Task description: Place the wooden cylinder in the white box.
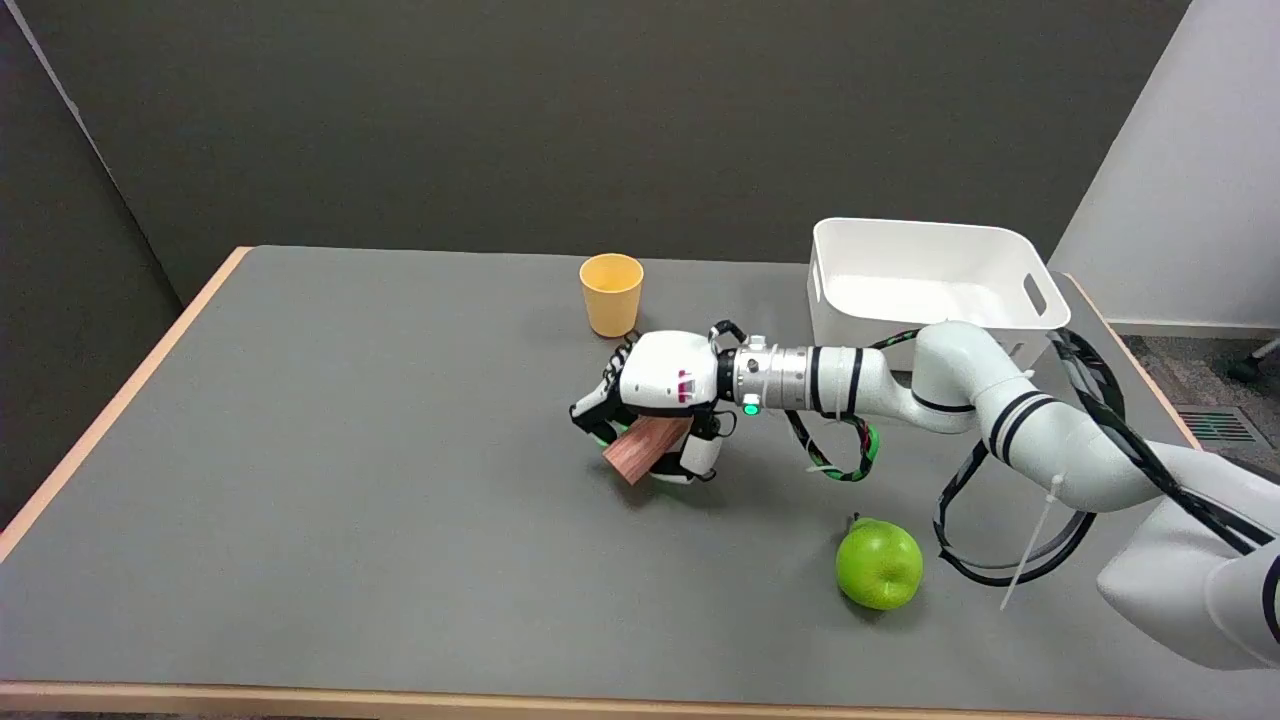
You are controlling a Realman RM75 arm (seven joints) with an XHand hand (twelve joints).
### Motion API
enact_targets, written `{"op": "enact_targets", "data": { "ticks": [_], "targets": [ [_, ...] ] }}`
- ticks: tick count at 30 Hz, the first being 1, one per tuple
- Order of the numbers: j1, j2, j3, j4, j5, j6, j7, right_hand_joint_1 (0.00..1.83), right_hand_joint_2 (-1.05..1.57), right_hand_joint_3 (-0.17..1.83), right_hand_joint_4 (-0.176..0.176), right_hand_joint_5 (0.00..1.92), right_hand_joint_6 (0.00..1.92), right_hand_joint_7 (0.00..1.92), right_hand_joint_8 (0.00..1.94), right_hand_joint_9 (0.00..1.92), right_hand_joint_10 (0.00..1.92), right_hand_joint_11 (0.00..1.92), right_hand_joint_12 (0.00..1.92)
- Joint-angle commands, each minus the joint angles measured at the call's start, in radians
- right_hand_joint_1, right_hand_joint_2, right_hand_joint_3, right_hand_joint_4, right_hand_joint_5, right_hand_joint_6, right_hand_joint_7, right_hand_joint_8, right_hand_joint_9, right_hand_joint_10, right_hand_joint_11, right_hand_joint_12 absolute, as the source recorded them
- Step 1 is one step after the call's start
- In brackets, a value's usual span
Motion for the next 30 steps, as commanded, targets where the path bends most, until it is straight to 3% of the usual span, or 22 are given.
{"op": "enact_targets", "data": {
  "ticks": [1, 18, 25, 30],
  "targets": [
    [-0.007, 0.019, 0.160, 0.019, 0.005, 0.005, 0.092, 1.58, 0.47, 1.49, 0.070, 0.62, 1.66, 0.97, 1.71, 1.01, 1.92, 0.78, 1.92],
    [0.037, 0.164, 0.361, 0.143, 0.016, 0.286, 0.212, 1.59, 0.45, 1.52, 0.077, 0.63, 1.68, 0.98, 1.72, 1.03, 1.92, 0.82, 1.92],
    [0.049, 0.210, 0.408, 0.087, 0.041, 0.377, 0.223, 1.59, 0.45, 1.52, 0.083, 0.63, 1.68, 0.98, 1.72, 1.03, 1.92, 0.81, 1.92],
    [0.064, 0.225, 0.464, -0.051, 0.116, 0.387, 0.216, 1.59, 0.45, 1.52, 0.089, 0.63, 1.68, 0.98, 1.72, 1.03, 1.92, 0.80, 1.92]
  ]
}}
